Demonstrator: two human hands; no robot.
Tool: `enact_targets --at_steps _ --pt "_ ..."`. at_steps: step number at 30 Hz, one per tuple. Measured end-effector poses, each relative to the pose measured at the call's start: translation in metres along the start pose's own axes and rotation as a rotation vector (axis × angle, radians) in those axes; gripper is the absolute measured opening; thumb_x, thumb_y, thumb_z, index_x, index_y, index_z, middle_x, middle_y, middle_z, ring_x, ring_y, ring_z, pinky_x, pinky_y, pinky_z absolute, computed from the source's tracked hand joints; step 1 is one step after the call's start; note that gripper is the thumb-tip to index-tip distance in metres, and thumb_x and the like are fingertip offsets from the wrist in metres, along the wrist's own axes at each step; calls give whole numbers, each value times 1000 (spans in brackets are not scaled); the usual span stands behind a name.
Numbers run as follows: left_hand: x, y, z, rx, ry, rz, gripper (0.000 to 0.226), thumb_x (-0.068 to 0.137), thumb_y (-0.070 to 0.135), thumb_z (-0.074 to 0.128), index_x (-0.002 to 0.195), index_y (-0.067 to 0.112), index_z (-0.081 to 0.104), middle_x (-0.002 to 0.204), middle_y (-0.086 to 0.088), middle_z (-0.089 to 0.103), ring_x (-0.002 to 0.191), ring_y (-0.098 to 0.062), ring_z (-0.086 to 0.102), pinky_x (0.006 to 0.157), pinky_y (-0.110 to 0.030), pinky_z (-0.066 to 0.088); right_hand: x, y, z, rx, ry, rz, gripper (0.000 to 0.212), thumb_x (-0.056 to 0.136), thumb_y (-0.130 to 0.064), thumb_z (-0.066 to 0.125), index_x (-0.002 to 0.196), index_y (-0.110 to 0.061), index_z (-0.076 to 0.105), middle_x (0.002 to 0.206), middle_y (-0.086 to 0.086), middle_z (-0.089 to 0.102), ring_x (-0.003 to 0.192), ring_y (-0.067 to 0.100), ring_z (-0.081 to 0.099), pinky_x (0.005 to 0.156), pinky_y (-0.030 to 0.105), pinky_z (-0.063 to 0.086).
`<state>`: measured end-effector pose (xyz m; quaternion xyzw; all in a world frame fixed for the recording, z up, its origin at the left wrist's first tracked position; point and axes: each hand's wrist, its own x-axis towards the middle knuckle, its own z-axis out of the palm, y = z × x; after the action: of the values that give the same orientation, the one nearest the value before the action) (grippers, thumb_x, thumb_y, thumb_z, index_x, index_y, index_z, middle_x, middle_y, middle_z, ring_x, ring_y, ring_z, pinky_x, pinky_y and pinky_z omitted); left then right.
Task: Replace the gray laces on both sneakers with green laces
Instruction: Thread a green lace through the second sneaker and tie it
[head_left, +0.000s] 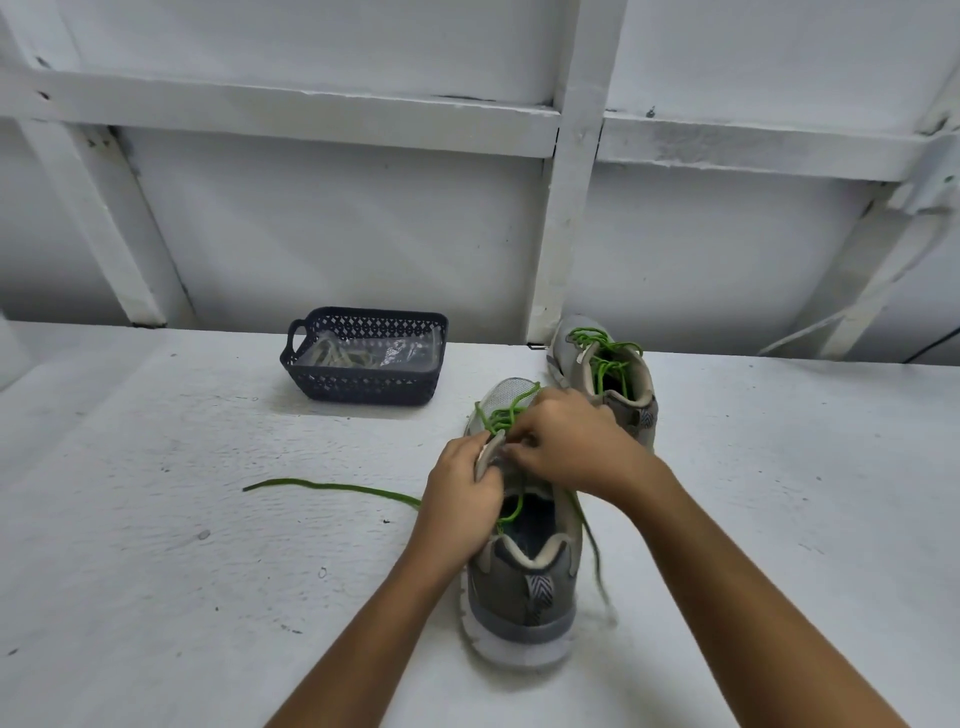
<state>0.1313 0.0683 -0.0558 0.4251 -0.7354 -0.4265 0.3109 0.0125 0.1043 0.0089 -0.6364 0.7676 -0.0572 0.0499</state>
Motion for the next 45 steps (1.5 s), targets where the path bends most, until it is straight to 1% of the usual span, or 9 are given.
enact_targets --at_steps 9,15,19,25,30,33,36,40,45 --pt "-1 0 0 -9 23 -14 30 88 4 46 111 12 63 105 -4 57 97 -20 53 77 -26 37 11 4 21 65 56 25 22 89 -36 54 98 -22 70 113 6 53 110 28 45 88 41 43" --pt "-2 1 -1 -26 36 13 33 90 4 45 116 16 62 109 -4 58 98 -19 54 84 -30 44 -3 17 9 652 46 -110 19 83 -14 59 65 -22 61 91 0 67 94 18 61 79 26 46" --pt "-1 -1 1 -17 46 -4 34 92 8 45 122 16 59 111 -3 57 97 -19 53 78 -25 38 -22 29 -19 946 -57 -158 19 70 -19 51 53 -23 57 70 -1 69 72 9 60 72 27 45" --pt "-4 1 1 -47 53 -13 35 93 8 47 125 16 58 113 -1 57 98 -16 52 82 -25 39 -20 31 -30 662 -75 -65 30 94 -28 54 68 -17 63 68 -1 66 70 10 62 73 24 48" --pt "-2 0 1 -40 37 -10 32 90 7 47 117 14 62 112 -1 58 99 -16 52 81 -23 37 4 7 -1 72 -42 21 27 91 -40 52 103 -24 70 116 6 52 116 26 43 95 46 40" --pt "-2 -2 0 -37 27 -14 24 88 4 46 102 12 64 103 -4 59 96 -22 54 75 -25 36 12 -5 13 3 -55 51 27 92 -31 48 104 -17 67 119 9 45 117 31 36 94 47 34" --pt "-2 -1 -2 -45 31 -8 32 88 4 46 112 16 63 106 1 58 98 -17 53 79 -24 37 12 2 20 154 84 -16 22 90 -24 50 93 -16 70 113 3 57 110 26 48 87 40 43" --pt "-3 1 -1 -33 41 9 35 90 6 47 120 17 61 114 0 58 99 -13 51 82 -23 37 -6 21 10 707 75 -44 20 85 -14 58 68 -19 66 95 -9 71 94 8 63 86 27 47" --pt "-3 -2 1 -35 43 -13 38 92 9 47 128 18 56 115 0 57 95 -10 50 79 -20 34 -33 43 -24 948 41 -118 18 68 -28 51 58 -15 61 75 24 65 66 19 51 67 30 38"
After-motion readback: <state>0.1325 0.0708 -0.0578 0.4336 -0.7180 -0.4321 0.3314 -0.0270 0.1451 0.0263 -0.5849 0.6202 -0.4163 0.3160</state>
